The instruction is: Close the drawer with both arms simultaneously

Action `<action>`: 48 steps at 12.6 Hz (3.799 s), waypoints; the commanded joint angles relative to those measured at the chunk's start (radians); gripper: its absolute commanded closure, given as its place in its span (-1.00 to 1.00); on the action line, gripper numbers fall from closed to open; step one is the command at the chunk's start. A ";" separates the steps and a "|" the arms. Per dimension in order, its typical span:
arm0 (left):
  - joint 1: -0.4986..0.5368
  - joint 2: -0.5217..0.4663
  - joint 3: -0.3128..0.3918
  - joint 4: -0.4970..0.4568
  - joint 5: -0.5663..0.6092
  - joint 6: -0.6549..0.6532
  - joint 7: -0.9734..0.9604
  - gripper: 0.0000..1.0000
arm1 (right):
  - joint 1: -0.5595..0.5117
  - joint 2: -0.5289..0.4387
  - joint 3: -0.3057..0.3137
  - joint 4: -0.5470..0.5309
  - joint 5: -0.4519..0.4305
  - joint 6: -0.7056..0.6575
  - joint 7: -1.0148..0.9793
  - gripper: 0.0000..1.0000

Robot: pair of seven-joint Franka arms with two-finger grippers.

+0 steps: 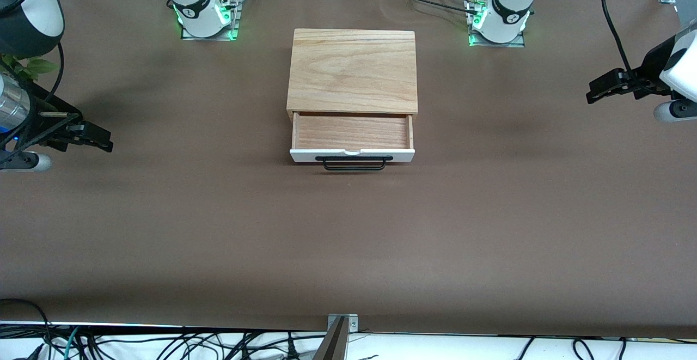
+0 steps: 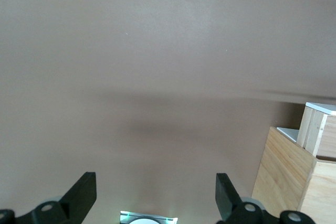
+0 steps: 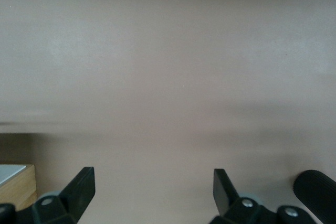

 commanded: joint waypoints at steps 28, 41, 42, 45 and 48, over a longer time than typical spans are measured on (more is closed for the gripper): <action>0.001 0.102 -0.002 -0.020 -0.243 0.102 0.024 -1.00 | 0.339 0.380 0.064 0.078 0.137 0.444 0.194 -1.00; -0.135 0.344 -0.111 -0.170 -0.567 0.525 0.213 -1.00 | 0.362 0.441 0.178 0.069 0.183 0.427 0.306 -1.00; -0.167 0.363 -0.117 -0.168 -0.570 0.566 0.202 -1.00 | 0.365 0.446 0.178 0.068 0.183 0.425 0.306 -1.00; -0.216 0.418 -0.169 -0.171 -0.618 0.719 0.118 -1.00 | 0.375 0.453 0.178 0.068 0.183 0.407 0.306 -1.00; -0.227 0.430 -0.172 -0.170 -0.621 0.735 0.103 -1.00 | 0.373 0.453 0.179 0.068 0.184 0.358 0.306 -1.00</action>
